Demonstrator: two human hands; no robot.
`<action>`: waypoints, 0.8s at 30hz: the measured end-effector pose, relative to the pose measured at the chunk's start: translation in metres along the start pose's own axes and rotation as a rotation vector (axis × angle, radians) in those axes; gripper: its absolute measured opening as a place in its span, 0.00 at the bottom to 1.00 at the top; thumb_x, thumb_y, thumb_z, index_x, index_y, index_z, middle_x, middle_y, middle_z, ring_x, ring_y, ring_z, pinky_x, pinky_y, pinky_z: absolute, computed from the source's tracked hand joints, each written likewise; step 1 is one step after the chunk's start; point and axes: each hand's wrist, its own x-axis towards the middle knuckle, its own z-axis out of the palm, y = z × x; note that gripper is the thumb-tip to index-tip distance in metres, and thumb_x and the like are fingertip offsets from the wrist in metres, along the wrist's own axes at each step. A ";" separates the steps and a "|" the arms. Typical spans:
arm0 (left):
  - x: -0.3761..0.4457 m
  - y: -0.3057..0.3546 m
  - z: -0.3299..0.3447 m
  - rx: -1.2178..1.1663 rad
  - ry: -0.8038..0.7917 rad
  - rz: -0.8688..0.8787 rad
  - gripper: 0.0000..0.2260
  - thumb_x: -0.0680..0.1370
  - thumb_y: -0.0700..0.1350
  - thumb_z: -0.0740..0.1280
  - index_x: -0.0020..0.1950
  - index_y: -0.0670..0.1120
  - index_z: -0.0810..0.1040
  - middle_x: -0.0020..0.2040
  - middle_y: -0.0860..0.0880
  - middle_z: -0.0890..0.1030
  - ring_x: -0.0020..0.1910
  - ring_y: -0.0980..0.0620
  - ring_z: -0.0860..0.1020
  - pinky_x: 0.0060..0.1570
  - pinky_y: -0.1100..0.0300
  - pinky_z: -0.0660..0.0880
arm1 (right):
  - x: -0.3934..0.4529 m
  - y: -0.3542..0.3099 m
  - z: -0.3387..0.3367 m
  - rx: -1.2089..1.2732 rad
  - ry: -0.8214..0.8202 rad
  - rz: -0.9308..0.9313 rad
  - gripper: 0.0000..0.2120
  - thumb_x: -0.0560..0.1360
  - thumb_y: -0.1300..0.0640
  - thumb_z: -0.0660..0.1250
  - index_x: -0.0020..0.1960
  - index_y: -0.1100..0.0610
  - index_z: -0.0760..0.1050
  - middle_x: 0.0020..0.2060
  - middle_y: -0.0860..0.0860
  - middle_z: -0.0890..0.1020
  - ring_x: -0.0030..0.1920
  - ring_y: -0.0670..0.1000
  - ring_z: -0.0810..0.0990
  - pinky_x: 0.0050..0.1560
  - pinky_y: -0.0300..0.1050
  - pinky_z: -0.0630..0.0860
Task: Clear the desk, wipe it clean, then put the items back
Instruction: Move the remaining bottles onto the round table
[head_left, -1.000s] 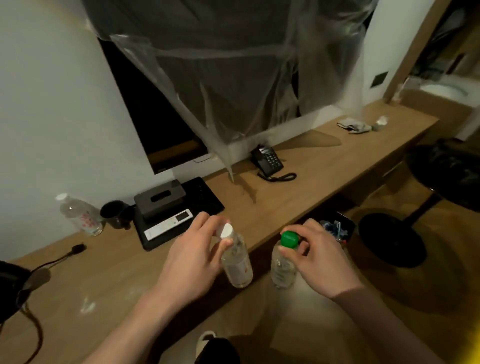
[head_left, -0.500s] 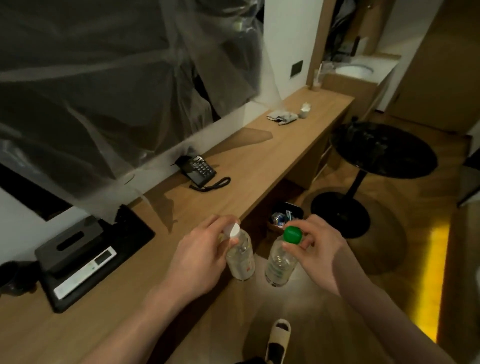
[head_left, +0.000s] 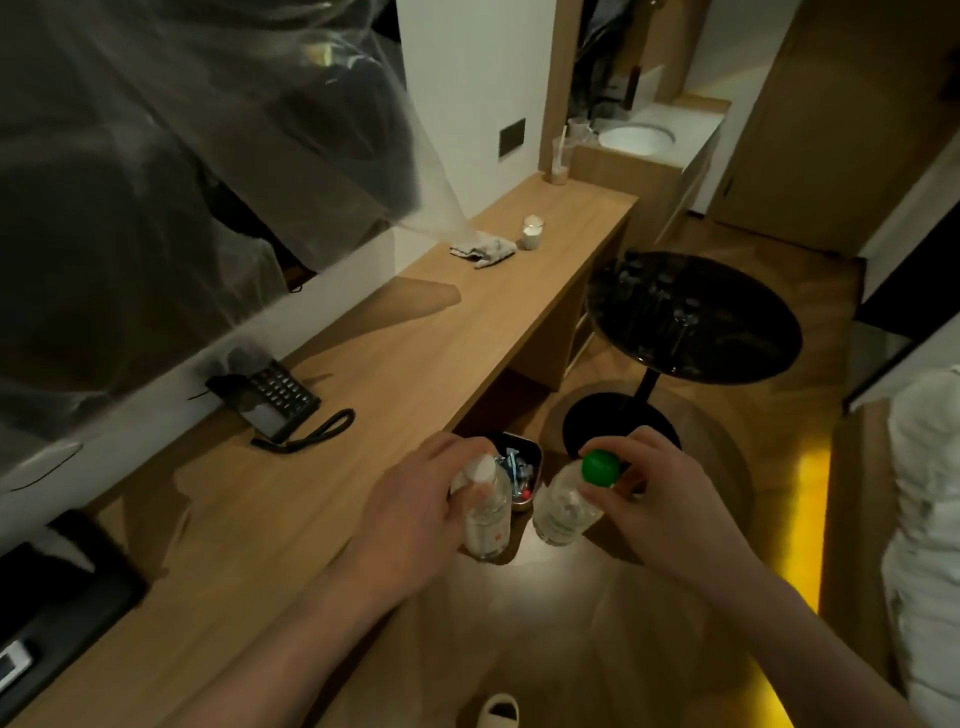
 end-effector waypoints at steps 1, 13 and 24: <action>0.014 0.007 0.007 0.013 -0.008 0.008 0.16 0.82 0.49 0.67 0.69 0.60 0.74 0.62 0.64 0.73 0.60 0.61 0.74 0.57 0.58 0.79 | 0.006 0.010 -0.008 0.001 0.015 0.010 0.18 0.76 0.46 0.74 0.65 0.43 0.78 0.51 0.38 0.74 0.47 0.42 0.78 0.50 0.44 0.81; 0.153 0.096 0.101 0.051 -0.043 -0.019 0.16 0.81 0.50 0.68 0.69 0.61 0.74 0.59 0.67 0.72 0.58 0.66 0.74 0.57 0.65 0.78 | 0.086 0.164 -0.090 0.043 0.050 0.016 0.18 0.75 0.45 0.73 0.64 0.40 0.77 0.49 0.36 0.74 0.48 0.40 0.76 0.45 0.35 0.74; 0.255 0.208 0.210 -0.013 0.057 -0.099 0.15 0.82 0.50 0.67 0.69 0.58 0.75 0.60 0.65 0.73 0.57 0.64 0.76 0.55 0.62 0.80 | 0.178 0.315 -0.205 0.015 -0.057 -0.052 0.19 0.76 0.45 0.73 0.65 0.42 0.77 0.49 0.39 0.73 0.47 0.42 0.76 0.45 0.38 0.74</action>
